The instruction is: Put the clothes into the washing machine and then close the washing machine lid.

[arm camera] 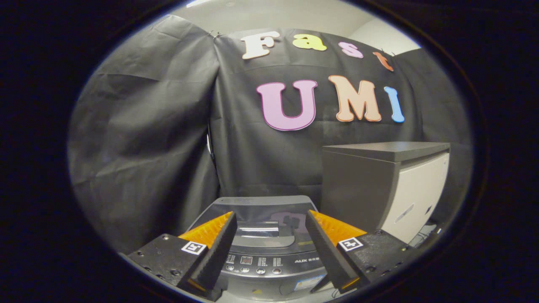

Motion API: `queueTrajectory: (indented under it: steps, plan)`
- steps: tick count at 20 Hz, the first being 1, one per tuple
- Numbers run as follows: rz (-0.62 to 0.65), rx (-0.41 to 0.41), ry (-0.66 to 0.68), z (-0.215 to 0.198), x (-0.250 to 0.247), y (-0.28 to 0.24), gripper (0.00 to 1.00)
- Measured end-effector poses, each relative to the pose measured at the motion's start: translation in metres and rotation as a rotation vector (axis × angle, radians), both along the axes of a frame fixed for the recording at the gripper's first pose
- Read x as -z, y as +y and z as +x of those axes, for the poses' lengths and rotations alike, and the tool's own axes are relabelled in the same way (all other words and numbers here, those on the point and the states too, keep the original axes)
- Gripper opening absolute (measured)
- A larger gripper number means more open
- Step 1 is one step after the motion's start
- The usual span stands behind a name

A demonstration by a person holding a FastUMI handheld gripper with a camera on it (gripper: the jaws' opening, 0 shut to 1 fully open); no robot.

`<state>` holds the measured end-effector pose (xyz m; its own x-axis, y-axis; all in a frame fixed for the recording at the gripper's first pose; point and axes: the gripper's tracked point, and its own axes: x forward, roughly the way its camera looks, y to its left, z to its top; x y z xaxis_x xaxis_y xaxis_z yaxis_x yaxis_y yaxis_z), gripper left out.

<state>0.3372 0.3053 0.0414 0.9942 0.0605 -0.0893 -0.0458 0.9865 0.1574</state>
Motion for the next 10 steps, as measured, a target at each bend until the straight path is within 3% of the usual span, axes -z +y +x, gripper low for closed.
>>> queueTrajectory:
  steps: [4, 10]
  plan:
    - [0.04, 0.009, -0.013, -0.027, -0.017, -0.015, 0.97]
    - [0.003, 0.012, -0.036, -0.069, -0.033, -0.042, 0.97]
